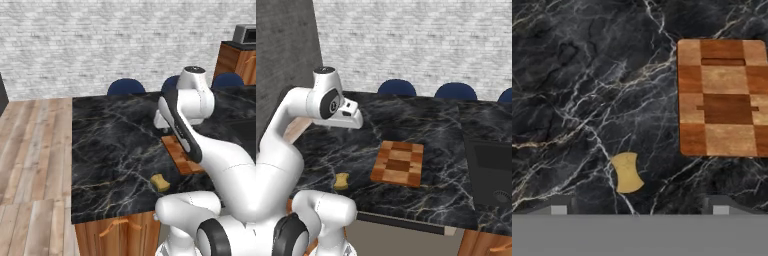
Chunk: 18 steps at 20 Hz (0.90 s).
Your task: Pick up the sponge from the counter and clean the cutting board by briefly scrubbing or pressing down on the cutting board. Once finished, release the sponge.
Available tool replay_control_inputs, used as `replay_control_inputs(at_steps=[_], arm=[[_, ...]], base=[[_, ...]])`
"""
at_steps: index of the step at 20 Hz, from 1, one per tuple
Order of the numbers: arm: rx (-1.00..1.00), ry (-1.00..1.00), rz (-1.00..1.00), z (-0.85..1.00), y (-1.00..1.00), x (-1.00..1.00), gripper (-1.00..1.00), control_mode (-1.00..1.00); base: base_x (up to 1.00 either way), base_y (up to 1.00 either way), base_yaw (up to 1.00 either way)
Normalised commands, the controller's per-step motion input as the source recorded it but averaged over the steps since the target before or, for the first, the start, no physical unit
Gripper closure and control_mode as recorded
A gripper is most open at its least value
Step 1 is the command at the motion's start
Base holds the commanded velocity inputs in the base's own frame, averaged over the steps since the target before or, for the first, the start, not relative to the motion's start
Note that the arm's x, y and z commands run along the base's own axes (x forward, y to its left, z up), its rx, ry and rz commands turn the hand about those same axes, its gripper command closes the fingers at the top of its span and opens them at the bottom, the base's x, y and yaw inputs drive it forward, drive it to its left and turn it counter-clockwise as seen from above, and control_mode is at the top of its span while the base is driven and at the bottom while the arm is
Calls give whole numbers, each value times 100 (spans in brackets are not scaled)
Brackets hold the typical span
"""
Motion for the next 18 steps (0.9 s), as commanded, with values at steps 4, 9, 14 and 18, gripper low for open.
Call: replay_control_inputs(at_steps=[4,9,14,18], arm=[[-2,23,1,-53,6,-10,-100,-100],[-6,22,1,-67,25,-7,-100,-100],[-2,15,1,-84,24,-14,-100,-100],[0,14,0,-72,12,-21,-100,-100]], base=[[0,0,0],[0,0,0],[0,0,0],[0,0,0]])
